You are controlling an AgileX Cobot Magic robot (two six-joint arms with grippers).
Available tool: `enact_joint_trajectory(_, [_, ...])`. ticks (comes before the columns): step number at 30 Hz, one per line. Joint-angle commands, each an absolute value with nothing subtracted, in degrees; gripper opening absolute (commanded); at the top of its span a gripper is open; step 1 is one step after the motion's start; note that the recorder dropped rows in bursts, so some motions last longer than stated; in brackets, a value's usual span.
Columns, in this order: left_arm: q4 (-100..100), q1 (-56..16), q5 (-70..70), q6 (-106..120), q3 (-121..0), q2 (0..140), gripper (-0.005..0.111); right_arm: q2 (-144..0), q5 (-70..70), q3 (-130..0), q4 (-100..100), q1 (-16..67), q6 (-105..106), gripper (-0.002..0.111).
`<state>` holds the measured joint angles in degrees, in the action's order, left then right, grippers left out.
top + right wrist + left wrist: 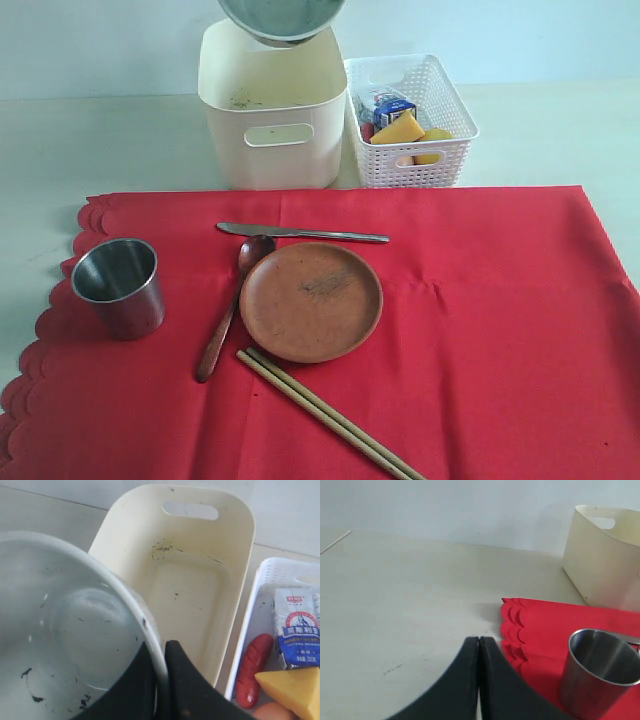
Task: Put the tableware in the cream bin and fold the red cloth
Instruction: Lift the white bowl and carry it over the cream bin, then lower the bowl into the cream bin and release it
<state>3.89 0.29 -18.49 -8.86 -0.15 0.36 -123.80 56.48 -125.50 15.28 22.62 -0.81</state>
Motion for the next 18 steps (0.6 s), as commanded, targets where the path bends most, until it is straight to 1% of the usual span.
enact_joint_trajectory(1, [3.86, -0.06, -18.26, -9.02, 0.0, 0.0, 0.001, -127.97, 55.85, -129.69, 15.38, 22.65, -1.74, 0.0])
enact_joint_trajectory(9, [3.86, -0.06, -18.26, -9.02, 0.0, 0.0, 0.001, -135.03, 53.91, -134.25, 14.29, 22.65, -4.62, 0.0])
enact_joint_trajectory(18, [3.86, -0.06, -18.26, -9.02, 0.0, 0.0, 0.001, -139.94, 52.21, -134.79, 14.12, 22.65, -5.52, 0.0])
